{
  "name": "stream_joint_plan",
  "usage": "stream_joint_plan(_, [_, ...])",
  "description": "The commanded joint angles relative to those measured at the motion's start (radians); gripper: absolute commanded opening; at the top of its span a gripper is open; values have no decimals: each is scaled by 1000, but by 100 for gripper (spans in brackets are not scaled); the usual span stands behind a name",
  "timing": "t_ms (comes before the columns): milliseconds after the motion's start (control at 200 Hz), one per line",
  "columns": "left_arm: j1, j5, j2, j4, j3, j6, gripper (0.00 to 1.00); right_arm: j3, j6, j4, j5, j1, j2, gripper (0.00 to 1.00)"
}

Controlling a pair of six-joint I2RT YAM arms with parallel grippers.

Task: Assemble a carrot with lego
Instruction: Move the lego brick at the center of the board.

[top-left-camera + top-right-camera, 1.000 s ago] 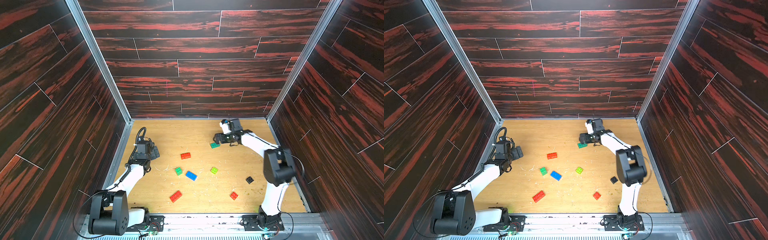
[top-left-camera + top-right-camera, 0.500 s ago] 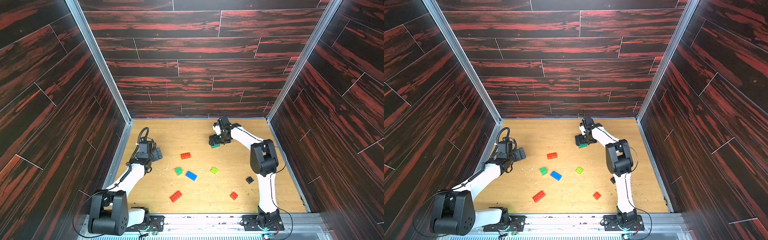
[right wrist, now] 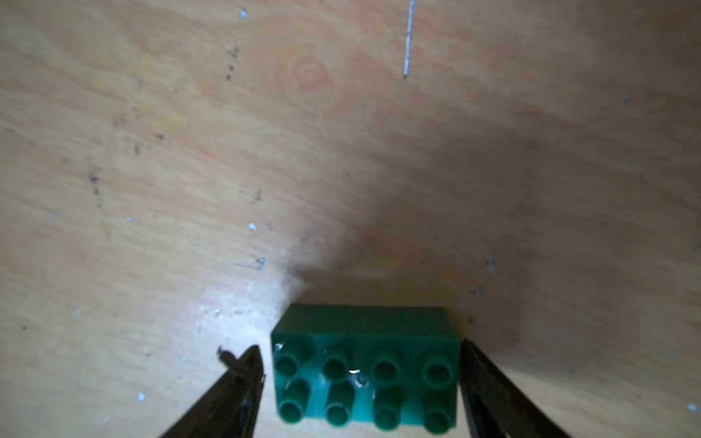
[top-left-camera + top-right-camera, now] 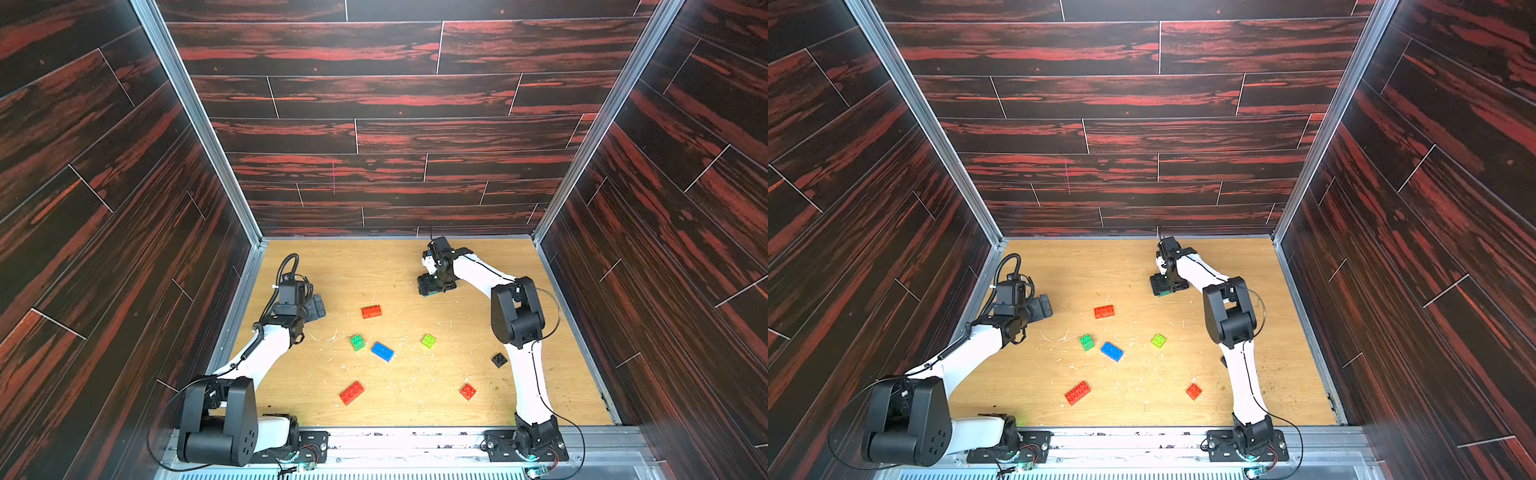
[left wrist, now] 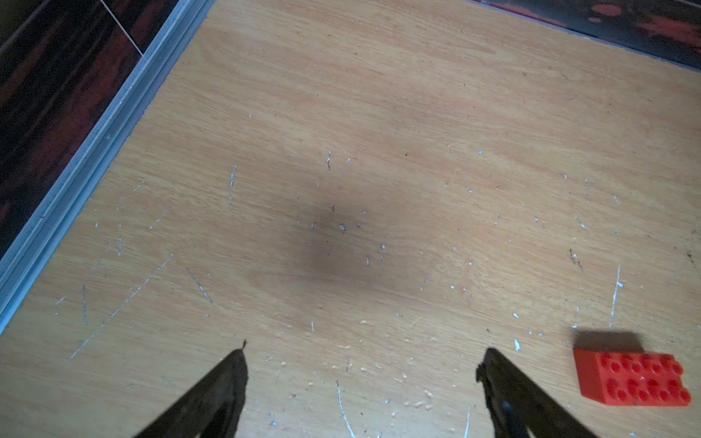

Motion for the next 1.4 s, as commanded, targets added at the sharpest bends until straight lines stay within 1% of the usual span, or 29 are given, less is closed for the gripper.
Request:
stream_joint_plan(0, [-4, -2, 11, -4, 23, -3, 97, 22, -3, -24, 26, 10, 58, 74])
stream_joint_plan(25, [-4, -2, 12, -4, 21, -4, 97, 19, -2, -19, 32, 11, 58, 72])
stream_joint_plan(120, [-4, -2, 13, -3, 18, -8, 97, 13, 9, -17, 39, 11, 54, 59])
stream_joint_plan(240, [-9, -3, 12, -4, 17, -10, 97, -39, 34, -9, 37, 18, 18, 53])
stream_joint_plan(341, [-18, -5, 12, -8, 19, -12, 97, -134, 83, 1, 39, 30, -41, 51])
stream_joint_plan(571, [-54, -17, 13, -16, 31, -20, 97, -491, 231, 91, 11, 39, -253, 48])
stream_joint_plan(746, [-79, -22, 19, -22, 40, -24, 97, -697, 326, 111, -4, 58, -396, 47])
stream_joint_plan(902, [-98, -25, 19, -21, 46, -32, 97, -816, 389, 118, -17, 73, -487, 48])
stream_joint_plan(1097, [-114, -30, 14, -28, 47, -38, 97, -872, 415, 102, -13, 104, -526, 48])
stream_joint_plan(1122, [-116, -30, 11, -28, 46, -39, 97, -874, 416, 99, -14, 106, -528, 48])
stream_joint_plan(1172, [-118, -30, 8, -31, 46, -42, 97, -877, 416, 97, -13, 109, -532, 53])
stream_joint_plan(1313, [-123, -34, -7, -43, 42, -49, 97, -859, 426, 81, -13, 111, -556, 71])
stream_joint_plan(1398, [-124, -32, -17, -55, 40, -55, 97, -837, 438, 60, -16, 111, -575, 79])
